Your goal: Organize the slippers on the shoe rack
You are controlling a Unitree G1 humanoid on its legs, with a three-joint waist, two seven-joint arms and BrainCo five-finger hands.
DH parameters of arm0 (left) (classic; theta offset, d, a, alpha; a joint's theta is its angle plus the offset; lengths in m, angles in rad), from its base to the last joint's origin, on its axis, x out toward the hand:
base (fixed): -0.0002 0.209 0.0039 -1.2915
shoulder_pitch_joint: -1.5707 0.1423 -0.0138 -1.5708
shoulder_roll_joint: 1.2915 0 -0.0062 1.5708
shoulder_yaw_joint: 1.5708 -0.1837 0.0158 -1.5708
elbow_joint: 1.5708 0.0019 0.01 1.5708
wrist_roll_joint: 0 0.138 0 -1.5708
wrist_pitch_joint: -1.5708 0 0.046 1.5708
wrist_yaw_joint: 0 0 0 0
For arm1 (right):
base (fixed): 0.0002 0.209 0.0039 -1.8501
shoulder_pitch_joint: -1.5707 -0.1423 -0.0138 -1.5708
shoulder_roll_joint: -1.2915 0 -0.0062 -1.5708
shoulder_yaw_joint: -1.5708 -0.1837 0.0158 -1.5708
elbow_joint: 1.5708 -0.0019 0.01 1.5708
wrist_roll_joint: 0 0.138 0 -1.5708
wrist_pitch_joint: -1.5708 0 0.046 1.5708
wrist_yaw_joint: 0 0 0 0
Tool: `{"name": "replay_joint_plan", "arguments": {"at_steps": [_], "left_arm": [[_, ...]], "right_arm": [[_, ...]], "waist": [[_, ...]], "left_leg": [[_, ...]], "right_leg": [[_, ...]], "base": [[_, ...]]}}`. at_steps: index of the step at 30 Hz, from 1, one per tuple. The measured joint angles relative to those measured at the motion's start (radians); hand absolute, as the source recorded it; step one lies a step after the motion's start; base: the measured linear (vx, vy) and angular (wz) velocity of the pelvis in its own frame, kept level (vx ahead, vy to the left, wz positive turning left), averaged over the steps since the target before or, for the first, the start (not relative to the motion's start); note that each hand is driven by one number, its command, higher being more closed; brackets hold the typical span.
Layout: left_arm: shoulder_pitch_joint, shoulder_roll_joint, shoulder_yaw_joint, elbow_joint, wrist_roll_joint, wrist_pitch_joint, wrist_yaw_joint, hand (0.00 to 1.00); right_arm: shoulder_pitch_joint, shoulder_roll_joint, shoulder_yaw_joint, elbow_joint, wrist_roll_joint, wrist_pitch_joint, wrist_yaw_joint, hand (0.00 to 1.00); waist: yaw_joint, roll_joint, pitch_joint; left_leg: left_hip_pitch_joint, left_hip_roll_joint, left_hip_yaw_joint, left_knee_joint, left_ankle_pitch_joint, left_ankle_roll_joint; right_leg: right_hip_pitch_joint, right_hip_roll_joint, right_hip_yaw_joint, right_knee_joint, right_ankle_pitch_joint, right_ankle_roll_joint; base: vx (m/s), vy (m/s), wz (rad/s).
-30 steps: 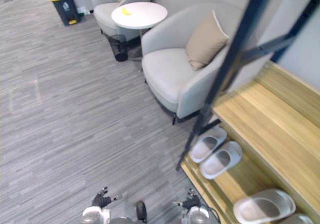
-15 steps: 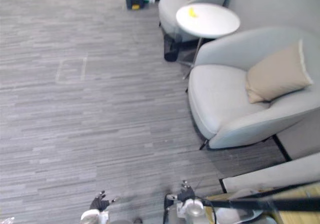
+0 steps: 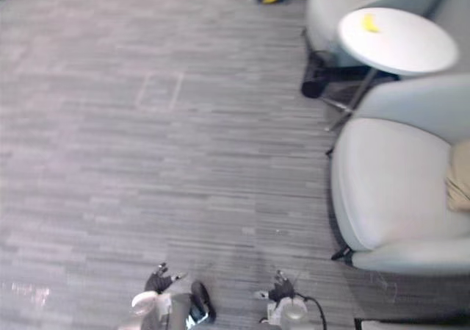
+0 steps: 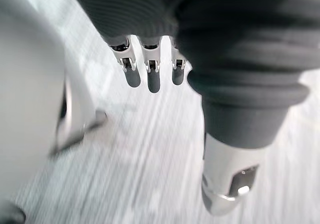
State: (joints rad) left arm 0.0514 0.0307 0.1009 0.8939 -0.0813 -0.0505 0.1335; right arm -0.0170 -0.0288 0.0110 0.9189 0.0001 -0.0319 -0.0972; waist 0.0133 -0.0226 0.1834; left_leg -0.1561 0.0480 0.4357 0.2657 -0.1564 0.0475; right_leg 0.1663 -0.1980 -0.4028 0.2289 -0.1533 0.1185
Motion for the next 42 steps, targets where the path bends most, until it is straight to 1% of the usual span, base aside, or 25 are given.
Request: {"name": "replay_joint_plan", "arguments": {"at_steps": [2,3,5,9,10,12,13,14,15,16,18,19,20,23,27,28,29,30,32,33,34,36,37,39,42], "left_arm": [[0.014,0.000,-0.003,0.005,0.001,0.000,-0.001,0.00],[0.020,0.006,-0.003,0.007,0.001,0.000,0.000,0.00],[0.020,0.009,-0.002,0.014,0.000,0.003,0.000,0.00],[0.010,-0.007,0.001,0.024,0.000,0.005,0.001,0.00],[0.008,-0.011,0.000,0.024,0.000,0.006,0.001,0.00],[0.003,-0.020,0.002,0.028,0.000,0.007,0.000,0.00],[0.003,-0.024,0.010,0.032,0.000,0.007,0.000,0.00],[-0.001,-0.043,0.038,0.041,0.000,0.007,0.000,0.00],[-0.003,-0.062,0.051,0.039,0.001,0.004,0.000,0.00],[-0.003,-0.069,0.059,0.037,0.001,0.003,-0.001,0.00],[0.000,-0.089,0.090,0.019,0.001,0.007,-0.002,0.00],[0.002,-0.090,0.102,-0.001,0.000,0.008,-0.002,0.00],[0.017,-0.091,0.121,-0.022,0.000,0.008,-0.001,0.00],[0.033,-0.091,0.148,-0.091,-0.001,0.005,0.000,0.00],[0.026,-0.090,0.146,-0.110,0.000,-0.007,-0.001,0.00],[0.016,-0.087,0.135,-0.108,0.000,-0.010,-0.001,0.00],[0.020,-0.086,0.111,-0.106,0.000,-0.010,-0.001,0.00],[0.019,-0.086,0.102,-0.103,-0.001,-0.011,0.000,0.00],[-0.003,-0.060,0.096,-0.078,-0.001,-0.009,0.000,0.00],[-0.002,-0.056,0.096,-0.074,-0.001,-0.008,-0.001,0.00],[0.002,-0.048,0.092,-0.075,-0.001,-0.007,-0.001,0.00],[0.002,-0.035,0.065,-0.053,-0.002,-0.005,-0.001,0.00],[0.002,-0.032,0.058,-0.046,-0.003,-0.004,-0.001,0.00],[0.020,-0.037,0.057,-0.036,-0.010,0.000,0.000,0.00],[0.019,-0.050,0.057,-0.036,-0.019,0.001,0.000,0.00]], "right_arm": [[0.024,0.003,-0.001,-0.001,0.000,-0.003,0.002,0.00],[0.037,0.011,-0.006,-0.012,0.000,-0.003,0.007,0.00],[0.038,0.008,-0.005,-0.019,0.000,-0.008,0.009,0.00],[0.035,0.005,-0.007,-0.045,0.000,-0.020,0.009,0.00],[0.034,0.003,-0.008,-0.048,0.000,-0.021,0.009,0.00],[0.035,0.002,-0.012,-0.046,0.000,-0.019,0.009,0.00],[0.035,0.001,-0.013,-0.048,0.000,-0.019,0.009,0.00],[0.034,-0.010,-0.020,-0.057,0.000,-0.018,0.009,0.00],[0.034,-0.012,-0.042,-0.072,0.000,-0.018,0.009,0.00],[0.034,-0.011,-0.049,-0.077,0.000,-0.017,0.009,0.00],[0.043,-0.009,-0.046,-0.093,0.000,-0.013,0.011,0.00],[0.056,-0.006,-0.041,-0.110,0.000,-0.007,0.011,0.00],[0.067,-0.001,-0.031,-0.120,0.000,-0.007,0.011,0.00],[0.080,0.039,-0.017,-0.119,0.000,-0.004,0.009,0.00],[0.076,0.053,-0.019,-0.108,0.000,0.006,0.009,0.00],[0.067,0.052,-0.038,-0.094,0.000,0.004,0.008,0.00],[0.063,0.045,-0.047,-0.070,0.000,0.004,0.006,0.00],[0.064,0.041,-0.046,-0.059,-0.001,0.004,0.006,0.00],[0.058,0.060,-0.043,-0.028,-0.001,0.007,0.007,0.00],[0.059,0.062,-0.044,-0.028,-0.001,0.007,0.008,0.00],[0.069,0.067,-0.050,-0.027,-0.002,0.006,0.008,0.00],[0.063,0.068,-0.058,-0.022,-0.003,0.005,0.011,0.00],[0.061,0.067,-0.059,-0.023,-0.003,0.004,0.012,0.00],[0.058,0.068,-0.055,-0.045,-0.004,-0.001,0.015,0.00],[0.059,0.074,-0.056,-0.091,-0.006,-0.008,0.016,0.00]], "waist": [[-0.010,0.008,0.003],[-0.015,0.005,0.002],[-0.023,-0.003,0.003],[-0.038,0.012,0.012],[-0.039,0.013,0.013],[-0.050,-0.008,0.017],[-0.055,-0.007,0.017],[-0.066,0.018,0.007],[-0.061,0.050,0.003],[-0.060,0.054,0.008],[-0.066,0.061,0.013],[-0.058,0.068,0.018],[-0.040,0.069,0.024],[-0.014,0.043,0.028],[-0.001,0.032,0.028],[0.003,0.020,0.035],[0.013,0.030,0.029],[0.027,0.036,0.025],[0.014,-0.012,0.005],[0.015,-0.017,0.002],[0.014,-0.034,-0.003],[0.008,-0.056,0.004],[0.004,-0.055,0.006],[-0.010,-0.033,0.010],[-0.019,-0.029,0.010]], "left_leg": [[0.118,-0.031,-0.064,-0.084,-0.016,-0.007],[0.158,-0.044,-0.090,-0.104,-0.020,-0.008],[0.222,-0.047,-0.128,-0.141,-0.022,-0.007],[0.293,-0.010,-0.208,-0.186,-0.047,-0.028],[0.305,-0.002,-0.226,-0.190,-0.058,-0.036],[0.355,-0.010,-0.286,-0.195,-0.113,-0.074],[0.368,-0.007,-0.300,-0.192,-0.128,-0.081],[0.396,0.027,-0.329,-0.194,-0.154,-0.092],[0.400,0.050,-0.341,-0.174,-0.146,-0.105],[0.396,0.057,-0.342,-0.149,-0.138,-0.115],[0.260,0.111,-0.364,0.253,-0.114,-0.151],[0.186,0.149,-0.363,0.464,-0.035,-0.173],[0.127,0.193,-0.353,0.630,-0.025,-0.187],[-0.033,0.254,-0.261,0.817,-0.048,-0.158],[-0.151,0.184,-0.169,0.499,-0.097,-0.123],[-0.157,0.096,-0.182,0.198,-0.026,-0.109],[-0.151,0.047,-0.229,-0.040,0.138,-0.115],[-0.137,0.039,-0.240,-0.049,0.221,-0.101],[-0.131,-0.014,-0.231,-0.043,0.175,-0.038],[-0.131,-0.019,-0.231,-0.029,0.167,-0.026],[-0.103,-0.038,-0.226,-0.001,0.122,-0.008],[0.022,-0.079,-0.218,-0.011,0.042,0.008],[0.051,-0.083,-0.218,-0.013,0.024,0.011],[0.216,-0.087,-0.219,-0.068,-0.022,0.015],[0.332,-0.071,-0.230,-0.125,-0.071,0.005]], "right_leg": [[-0.132,-0.074,0.061,0.429,0.023,0.014],[-0.216,-0.066,0.137,0.596,-0.029,0.006],[-0.307,-0.029,0.176,0.648,-0.095,-0.021],[-0.454,0.086,0.190,0.346,-0.103,-0.063],[-0.470,0.105,0.197,0.241,-0.064,-0.061],[-0.474,0.112,0.253,-0.069,0.131,-0.051],[-0.471,0.112,0.267,-0.055,0.180,-0.055],[-0.476,0.139,0.265,0.008,0.206,-0.106],[-0.489,0.151,0.241,0.077,0.136,-0.124],[-0.488,0.152,0.233,0.103,0.117,-0.131],[-0.403,0.169,0.194,0.125,0.031,-0.155],[-0.346,0.190,0.188,0.108,0.007,-0.168],[-0.291,0.209,0.189,0.089,-0.015,-0.184],[-0.122,0.227,0.218,-0.009,-0.068,-0.195],[0.003,0.180,0.255,-0.097,-0.071,-0.172],[0.046,0.132,0.267,-0.116,-0.083,-0.152],[0.088,0.120,0.294,-0.146,-0.096,-0.132],[0.106,0.118,0.317,-0.157,-0.100,-0.124],[0.091,0.068,0.335,-0.118,-0.056,-0.106],[0.077,0.058,0.347,-0.081,-0.045,-0.091],[0.035,0.037,0.387,0.074,-0.033,-0.069],[-0.112,0.003,0.446,0.518,0.101,0.050],[-0.155,-0.001,0.453,0.617,0.115,0.057],[-0.321,-0.017,0.391,0.886,0.042,-0.036],[-0.489,0.003,0.282,0.765,-0.044,-0.058]], "base": [[0.32,0.173,0.70],[0.23,0.084,0.69],[0.29,0.020,0.67],[0.39,-0.083,0.63],[0.37,-0.174,0.59],[0.45,-0.241,0.80],[0.52,-0.272,0.71],[0.67,-0.279,0.59],[0.58,-0.212,0.51],[0.55,-0.223,0.34],[0.52,-0.272,0.36],[0.53,-0.223,0.10],[0.45,-0.134,-0.16],[0.57,-0.105,-0.25],[0.58,0.058,-0.32],[0.59,0.233,-0.47],[0.71,0.285,-0.65],[0.70,0.325,-0.44],[0.55,0.269,0.05],[0.54,0.261,0.20],[0.53,0.251,0.06],[0.48,0.194,0.05],[0.42,0.134,-0.01],[0.61,0.165,-0.09],[0.49,0.037,0.07]]}}
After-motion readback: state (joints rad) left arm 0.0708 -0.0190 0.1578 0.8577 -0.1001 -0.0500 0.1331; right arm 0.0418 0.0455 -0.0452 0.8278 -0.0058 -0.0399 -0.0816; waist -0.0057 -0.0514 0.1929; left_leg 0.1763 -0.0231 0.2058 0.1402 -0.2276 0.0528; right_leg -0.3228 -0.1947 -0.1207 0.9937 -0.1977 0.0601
